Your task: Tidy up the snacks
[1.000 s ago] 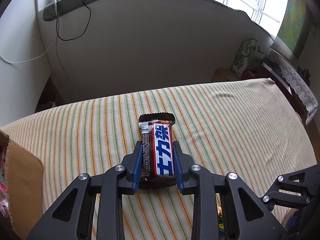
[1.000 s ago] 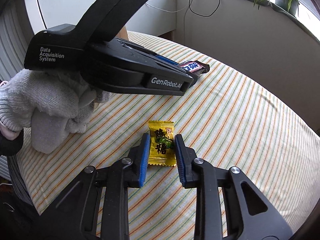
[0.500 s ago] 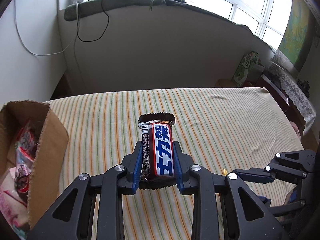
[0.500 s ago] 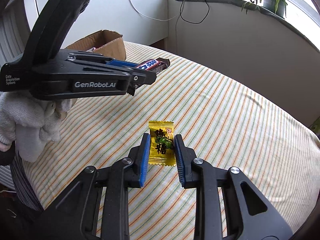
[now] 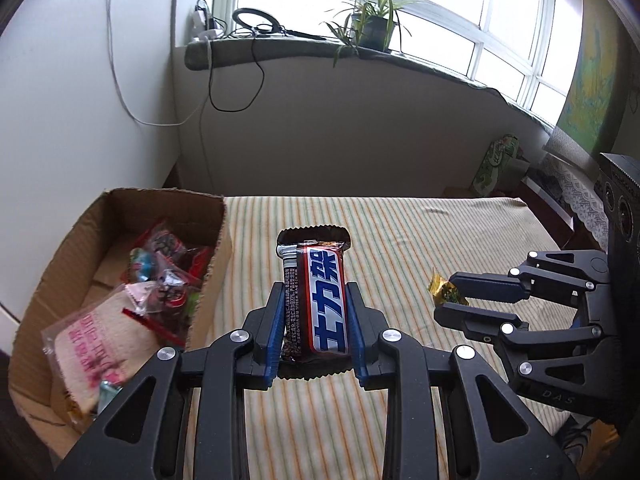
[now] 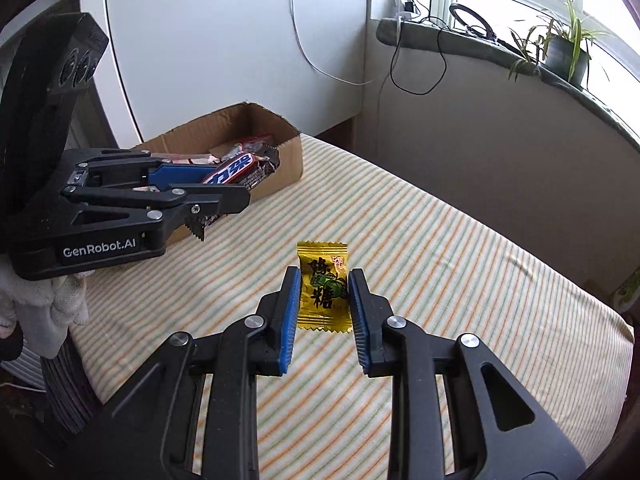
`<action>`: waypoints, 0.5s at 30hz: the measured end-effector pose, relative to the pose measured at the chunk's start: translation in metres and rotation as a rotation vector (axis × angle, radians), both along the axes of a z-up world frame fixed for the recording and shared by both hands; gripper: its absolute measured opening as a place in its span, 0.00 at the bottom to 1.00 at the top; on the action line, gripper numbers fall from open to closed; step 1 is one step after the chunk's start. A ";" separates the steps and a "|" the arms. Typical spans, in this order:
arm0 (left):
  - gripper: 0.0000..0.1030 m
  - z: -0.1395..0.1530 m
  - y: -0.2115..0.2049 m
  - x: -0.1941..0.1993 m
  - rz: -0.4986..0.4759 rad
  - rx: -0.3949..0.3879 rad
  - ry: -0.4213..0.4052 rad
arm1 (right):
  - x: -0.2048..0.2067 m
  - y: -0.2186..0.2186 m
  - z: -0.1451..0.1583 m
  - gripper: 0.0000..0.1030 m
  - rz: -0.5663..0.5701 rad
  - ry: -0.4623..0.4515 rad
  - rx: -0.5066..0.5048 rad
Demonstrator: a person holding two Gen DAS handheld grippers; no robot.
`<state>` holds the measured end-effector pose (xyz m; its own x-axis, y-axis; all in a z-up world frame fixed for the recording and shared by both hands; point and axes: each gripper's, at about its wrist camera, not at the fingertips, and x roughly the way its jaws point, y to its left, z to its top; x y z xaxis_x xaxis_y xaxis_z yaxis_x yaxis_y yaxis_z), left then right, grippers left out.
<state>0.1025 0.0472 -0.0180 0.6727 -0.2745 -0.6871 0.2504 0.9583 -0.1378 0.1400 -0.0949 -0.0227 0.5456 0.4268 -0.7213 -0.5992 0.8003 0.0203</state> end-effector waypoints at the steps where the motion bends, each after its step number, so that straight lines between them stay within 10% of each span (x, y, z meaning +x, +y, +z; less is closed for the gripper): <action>1: 0.26 0.002 0.007 -0.004 0.011 0.001 -0.005 | -0.002 0.006 0.003 0.24 0.009 -0.004 0.004; 15: 0.26 0.010 0.086 -0.043 0.170 0.031 -0.044 | 0.002 0.100 0.020 0.24 0.127 -0.019 0.036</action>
